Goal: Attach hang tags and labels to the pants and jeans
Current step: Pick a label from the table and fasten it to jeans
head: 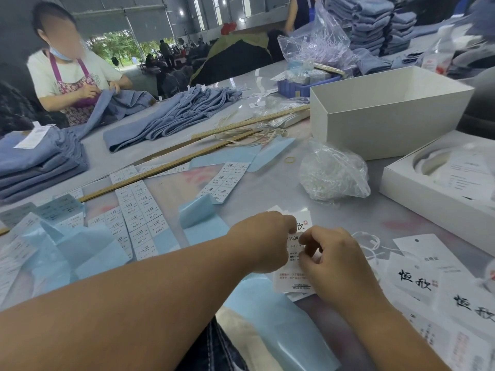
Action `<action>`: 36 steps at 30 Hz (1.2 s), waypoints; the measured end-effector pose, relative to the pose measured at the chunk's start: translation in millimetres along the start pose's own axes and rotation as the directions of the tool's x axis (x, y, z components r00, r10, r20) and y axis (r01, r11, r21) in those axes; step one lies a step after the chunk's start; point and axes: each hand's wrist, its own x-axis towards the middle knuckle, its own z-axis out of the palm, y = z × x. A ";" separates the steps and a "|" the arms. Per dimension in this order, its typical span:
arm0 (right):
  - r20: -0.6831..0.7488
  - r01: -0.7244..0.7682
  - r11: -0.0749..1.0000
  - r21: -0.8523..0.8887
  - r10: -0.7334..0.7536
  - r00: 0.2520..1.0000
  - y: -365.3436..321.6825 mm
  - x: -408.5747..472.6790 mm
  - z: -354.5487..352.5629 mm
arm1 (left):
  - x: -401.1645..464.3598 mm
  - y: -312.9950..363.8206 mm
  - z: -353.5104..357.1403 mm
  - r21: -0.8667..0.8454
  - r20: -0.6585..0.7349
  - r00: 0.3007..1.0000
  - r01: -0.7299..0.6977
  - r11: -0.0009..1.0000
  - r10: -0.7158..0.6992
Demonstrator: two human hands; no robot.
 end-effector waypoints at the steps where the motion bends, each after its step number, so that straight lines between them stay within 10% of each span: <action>1: 0.000 0.011 1.000 -0.015 -0.011 1.000 -0.8 -0.2 0.1 | -0.2 0.3 0.4 0.005 -0.002 1.000 -0.006 1.000 0.006; 36: 0.012 -0.032 0.966 -0.257 0.036 0.999 2.1 0.2 9.1 | 0.2 -6.0 13.4 0.235 0.093 0.993 -0.090 0.968 0.070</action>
